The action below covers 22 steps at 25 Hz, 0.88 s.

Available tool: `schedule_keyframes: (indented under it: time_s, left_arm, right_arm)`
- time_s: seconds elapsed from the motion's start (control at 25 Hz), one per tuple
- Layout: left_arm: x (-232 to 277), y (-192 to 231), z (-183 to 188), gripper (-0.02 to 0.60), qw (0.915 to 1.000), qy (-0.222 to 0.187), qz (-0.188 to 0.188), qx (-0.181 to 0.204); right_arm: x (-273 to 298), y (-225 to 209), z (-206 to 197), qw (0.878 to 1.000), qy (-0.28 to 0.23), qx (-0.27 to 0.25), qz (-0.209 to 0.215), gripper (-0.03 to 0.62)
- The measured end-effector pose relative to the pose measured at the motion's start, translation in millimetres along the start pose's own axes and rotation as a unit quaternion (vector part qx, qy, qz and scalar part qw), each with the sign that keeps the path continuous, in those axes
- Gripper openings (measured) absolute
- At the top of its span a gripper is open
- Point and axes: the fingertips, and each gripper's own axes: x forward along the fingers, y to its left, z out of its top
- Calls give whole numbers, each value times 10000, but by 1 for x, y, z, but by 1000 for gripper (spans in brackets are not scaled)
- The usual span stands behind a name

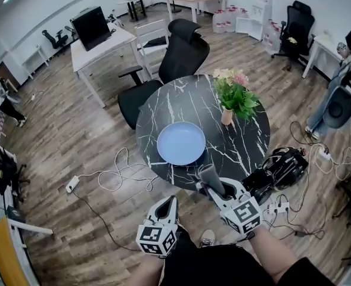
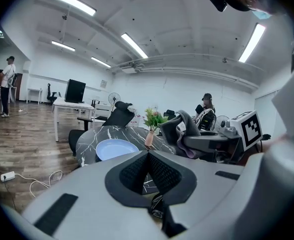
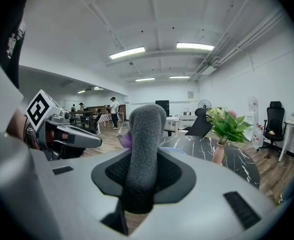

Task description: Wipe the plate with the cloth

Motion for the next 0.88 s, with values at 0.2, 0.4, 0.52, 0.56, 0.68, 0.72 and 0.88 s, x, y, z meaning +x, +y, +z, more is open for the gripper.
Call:
schedule_keyframes:
  time_s: [0.2,0.4,0.52,0.56,0.68,0.72,0.88]
  left_arm:
    - [-9,-10,-4,18,10000,14,19,69]
    - [-15,-12,-5,18,10000,-34,38,82]
    - [-16,-13,-5,18,9999,-33,48,109]
    - [-16,-13,-6,18,9999,-21,51,108]
    - [-15,-14,-6,18,10000,-14,53,83]
    - [-15,-14,-5,18,10000,-22,53,80]
    - [-13,-12,-5,18,9999,-27,75,67]
  right_arm:
    - [-10,7,-2,10000,-27,28,50,110]
    - [-10,13,-7,9999,-9,12,126,110]
    - [-9,15,-9,9999,13,1,169,110]
    - [-10,16,-10,9998,27,3,181,109]
    - [-11,16,-12,9998,57,28,192,109]
    - [-10,16,-12,9998,63,39,188,109]
    - [-7,15,-14,9997,75,95,192,109]
